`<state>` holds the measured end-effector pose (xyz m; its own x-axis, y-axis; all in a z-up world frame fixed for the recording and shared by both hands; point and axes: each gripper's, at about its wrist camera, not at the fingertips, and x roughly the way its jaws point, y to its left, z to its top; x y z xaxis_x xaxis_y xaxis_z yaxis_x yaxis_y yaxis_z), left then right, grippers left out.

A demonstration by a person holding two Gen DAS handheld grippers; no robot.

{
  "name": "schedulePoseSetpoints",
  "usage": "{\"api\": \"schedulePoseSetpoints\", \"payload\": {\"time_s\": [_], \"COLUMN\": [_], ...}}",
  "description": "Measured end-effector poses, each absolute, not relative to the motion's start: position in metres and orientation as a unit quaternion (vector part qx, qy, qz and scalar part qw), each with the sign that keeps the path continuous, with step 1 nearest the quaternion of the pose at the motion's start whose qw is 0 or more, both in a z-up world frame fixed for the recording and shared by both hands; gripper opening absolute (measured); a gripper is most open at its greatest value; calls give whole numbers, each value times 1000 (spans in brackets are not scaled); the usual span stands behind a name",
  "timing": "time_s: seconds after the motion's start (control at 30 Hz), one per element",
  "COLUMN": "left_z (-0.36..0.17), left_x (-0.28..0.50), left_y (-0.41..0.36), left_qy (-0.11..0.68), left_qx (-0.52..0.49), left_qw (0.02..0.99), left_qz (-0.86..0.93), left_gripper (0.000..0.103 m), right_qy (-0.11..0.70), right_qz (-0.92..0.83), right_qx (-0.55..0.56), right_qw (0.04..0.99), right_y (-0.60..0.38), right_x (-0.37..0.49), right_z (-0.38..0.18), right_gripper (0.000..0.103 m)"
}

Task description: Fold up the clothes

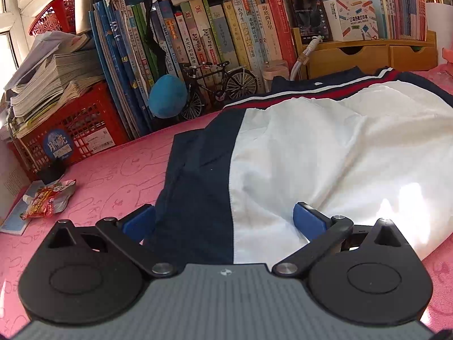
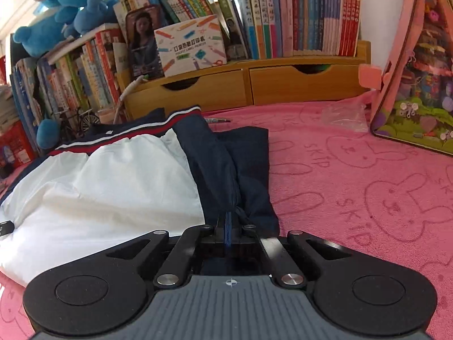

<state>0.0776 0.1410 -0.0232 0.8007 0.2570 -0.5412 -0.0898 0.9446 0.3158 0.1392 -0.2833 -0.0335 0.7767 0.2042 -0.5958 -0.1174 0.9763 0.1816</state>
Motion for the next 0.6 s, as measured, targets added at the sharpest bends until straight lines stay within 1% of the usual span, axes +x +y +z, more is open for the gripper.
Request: {"api": "schedulePoseSetpoints", "payload": {"time_s": [0.1, 0.13, 0.17, 0.2, 0.23, 0.27, 0.4, 0.43, 0.47, 0.53, 0.6], "left_z": [-24, -23, -18, -13, -7, 0, 11, 8, 2, -10, -24], "left_x": [75, 75, 76, 77, 80, 83, 111, 122, 133, 154, 173], "left_y": [168, 179, 188, 196, 199, 195, 153, 138, 122, 99, 84], "left_qy": [307, 315, 322, 327, 322, 312, 292, 296, 305, 321, 337], "left_qx": [148, 128, 101, 74, 54, 42, 31, 42, 63, 102, 135], "left_qw": [930, 929, 929, 930, 933, 940, 955, 954, 950, 941, 932], "left_qz": [139, 148, 150, 152, 149, 132, 37, 21, 13, 9, 14], "left_gripper": [103, 103, 103, 103, 103, 103, 103, 103, 103, 103, 103], "right_qy": [326, 325, 315, 299, 284, 270, 256, 261, 270, 291, 300], "right_qz": [67, 55, 50, 57, 68, 93, 174, 193, 202, 216, 205], "right_qx": [59, 56, 61, 60, 56, 39, -37, -54, -66, -92, -107], "right_qw": [941, 942, 946, 951, 955, 957, 950, 944, 939, 927, 925], "right_y": [-287, -284, -277, -269, -260, -244, -173, -154, -139, -111, -97], "right_x": [135, 133, 129, 126, 124, 125, 142, 149, 156, 173, 189], "right_z": [-30, -26, -19, -11, -3, 5, 15, 13, 10, 3, -5], "right_gripper": [0, 3, 15, 24, 46, 60, 60, 55, 40, 25, 25]}}
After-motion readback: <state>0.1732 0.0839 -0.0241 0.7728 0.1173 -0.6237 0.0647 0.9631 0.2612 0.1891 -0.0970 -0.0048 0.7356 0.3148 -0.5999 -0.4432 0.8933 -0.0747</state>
